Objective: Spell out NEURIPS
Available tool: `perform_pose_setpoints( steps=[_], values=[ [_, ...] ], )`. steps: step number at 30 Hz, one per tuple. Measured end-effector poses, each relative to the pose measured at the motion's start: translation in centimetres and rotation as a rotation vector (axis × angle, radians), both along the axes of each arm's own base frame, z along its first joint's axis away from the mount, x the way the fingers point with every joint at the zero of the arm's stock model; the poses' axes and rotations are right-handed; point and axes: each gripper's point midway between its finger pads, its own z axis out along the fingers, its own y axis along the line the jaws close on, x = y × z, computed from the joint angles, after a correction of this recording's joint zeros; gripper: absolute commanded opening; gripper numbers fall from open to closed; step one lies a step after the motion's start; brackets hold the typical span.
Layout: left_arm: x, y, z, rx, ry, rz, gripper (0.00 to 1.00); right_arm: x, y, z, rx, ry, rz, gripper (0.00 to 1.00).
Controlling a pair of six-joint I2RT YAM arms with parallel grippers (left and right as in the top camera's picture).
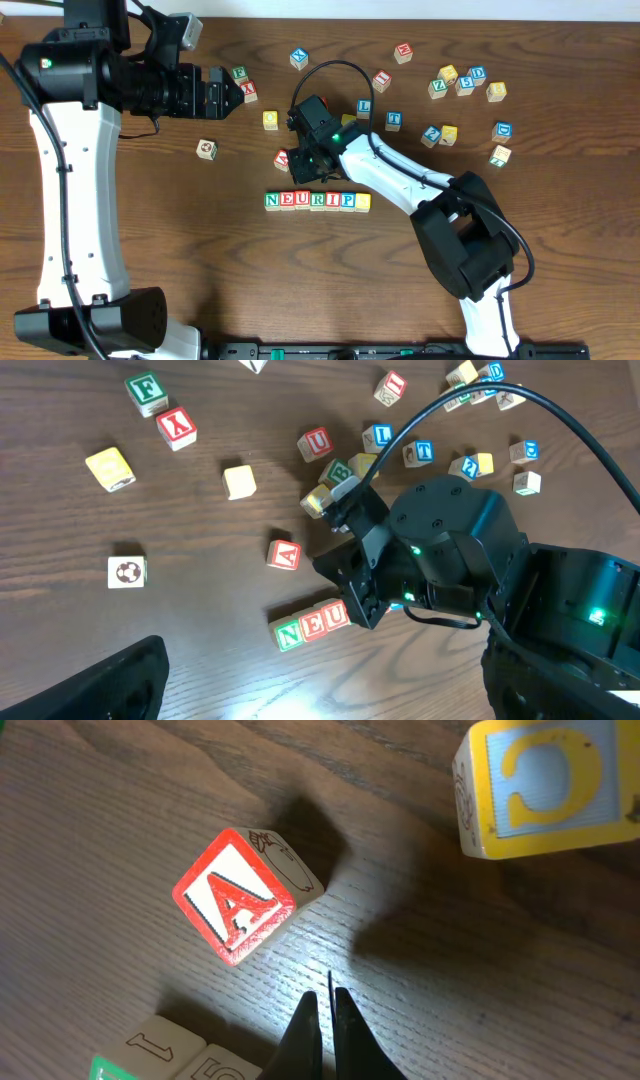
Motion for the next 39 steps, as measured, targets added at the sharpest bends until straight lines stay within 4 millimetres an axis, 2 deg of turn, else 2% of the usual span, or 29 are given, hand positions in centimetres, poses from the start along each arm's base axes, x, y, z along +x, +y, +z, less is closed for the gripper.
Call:
perform_pose_setpoints(
  steps=[15,39],
  values=[
    [0.0,0.0,0.0,0.0,0.0,0.0,0.98,-0.7,0.6,-0.1,-0.001,0.011,0.005,0.01],
    [0.0,0.0,0.0,0.0,0.0,0.0,0.98,-2.3,0.5,-0.5,-0.032,0.057,0.005,0.01]
  ],
)
